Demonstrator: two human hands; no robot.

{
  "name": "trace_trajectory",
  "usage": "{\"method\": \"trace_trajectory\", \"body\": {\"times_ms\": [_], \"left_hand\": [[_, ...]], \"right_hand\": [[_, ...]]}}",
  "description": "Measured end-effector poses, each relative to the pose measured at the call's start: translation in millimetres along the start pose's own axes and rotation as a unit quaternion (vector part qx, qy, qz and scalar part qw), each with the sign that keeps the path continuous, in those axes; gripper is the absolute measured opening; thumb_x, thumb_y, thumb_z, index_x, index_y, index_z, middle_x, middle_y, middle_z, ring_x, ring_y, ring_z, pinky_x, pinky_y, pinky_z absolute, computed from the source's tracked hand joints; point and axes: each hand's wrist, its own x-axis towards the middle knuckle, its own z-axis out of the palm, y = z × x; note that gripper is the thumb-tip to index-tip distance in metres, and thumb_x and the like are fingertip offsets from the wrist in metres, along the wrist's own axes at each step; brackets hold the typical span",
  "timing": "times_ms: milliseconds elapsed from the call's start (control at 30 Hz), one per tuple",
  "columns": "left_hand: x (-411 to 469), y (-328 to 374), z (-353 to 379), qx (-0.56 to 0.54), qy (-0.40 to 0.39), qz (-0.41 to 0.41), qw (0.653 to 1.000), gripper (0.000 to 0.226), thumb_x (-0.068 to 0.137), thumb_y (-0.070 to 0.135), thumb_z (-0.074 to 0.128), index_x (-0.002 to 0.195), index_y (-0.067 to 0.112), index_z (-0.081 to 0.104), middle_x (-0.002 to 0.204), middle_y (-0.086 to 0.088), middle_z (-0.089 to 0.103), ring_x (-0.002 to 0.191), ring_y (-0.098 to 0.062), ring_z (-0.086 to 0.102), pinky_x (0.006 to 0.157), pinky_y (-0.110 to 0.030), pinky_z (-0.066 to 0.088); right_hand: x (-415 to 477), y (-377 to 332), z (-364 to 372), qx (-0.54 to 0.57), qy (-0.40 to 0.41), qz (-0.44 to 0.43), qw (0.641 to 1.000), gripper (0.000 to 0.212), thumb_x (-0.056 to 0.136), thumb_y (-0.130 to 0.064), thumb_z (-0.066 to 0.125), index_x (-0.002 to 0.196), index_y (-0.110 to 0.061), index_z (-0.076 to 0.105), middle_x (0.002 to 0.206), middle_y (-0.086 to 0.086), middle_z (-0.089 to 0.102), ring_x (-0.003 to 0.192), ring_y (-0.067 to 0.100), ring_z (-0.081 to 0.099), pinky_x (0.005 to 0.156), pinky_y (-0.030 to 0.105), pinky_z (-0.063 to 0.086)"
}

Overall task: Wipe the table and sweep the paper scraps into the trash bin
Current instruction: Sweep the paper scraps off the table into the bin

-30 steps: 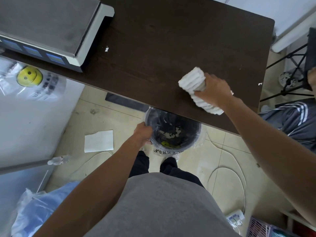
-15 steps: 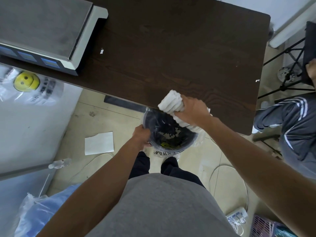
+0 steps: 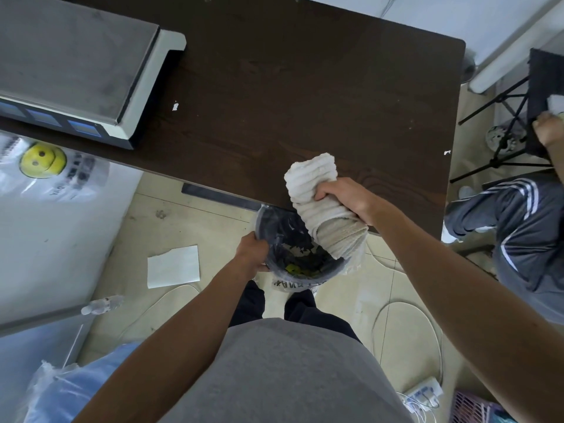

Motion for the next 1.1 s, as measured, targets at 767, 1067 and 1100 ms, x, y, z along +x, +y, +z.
{"method": "trace_trajectory", "body": {"times_ms": [767, 1067, 1100], "left_hand": [[17.2, -4.0, 5.6, 0.027, 0.021, -0.005, 0.999, 0.033, 0.091, 0.005, 0.054, 0.121, 0.013, 0.063, 0.107, -0.013, 0.072, 0.093, -0.036, 0.072, 0.066, -0.052, 0.064], [10.4, 7.1, 20.0, 0.026, 0.025, 0.002, 0.999, 0.030, 0.094, 0.006, 0.050, 0.121, 0.011, 0.062, 0.110, -0.013, 0.071, 0.092, -0.034, 0.072, 0.064, -0.047, 0.065], [10.4, 9.4, 20.7, 0.029, 0.023, 0.003, 0.999, 0.029, 0.094, 0.007, 0.052, 0.121, 0.011, 0.062, 0.110, -0.013, 0.071, 0.091, -0.033, 0.072, 0.062, -0.045, 0.065]], "right_hand": [[33.5, 5.7, -52.0, -0.468, 0.316, -0.040, 0.825, 0.049, 0.089, -0.030, 0.059, 0.129, -0.005, 0.045, 0.125, 0.020, 0.055, 0.111, 0.040, 0.057, 0.086, 0.044, 0.046], [19.5, 26.6, 21.9, -0.514, 0.207, -0.203, 0.807, 0.055, 0.084, -0.034, 0.063, 0.131, -0.011, 0.046, 0.123, 0.012, 0.058, 0.109, 0.033, 0.059, 0.086, 0.042, 0.049], [19.6, 26.2, 19.1, -0.509, 0.186, -0.205, 0.815, 0.058, 0.084, -0.035, 0.064, 0.134, -0.012, 0.045, 0.124, 0.010, 0.058, 0.110, 0.032, 0.059, 0.087, 0.041, 0.050]]}}
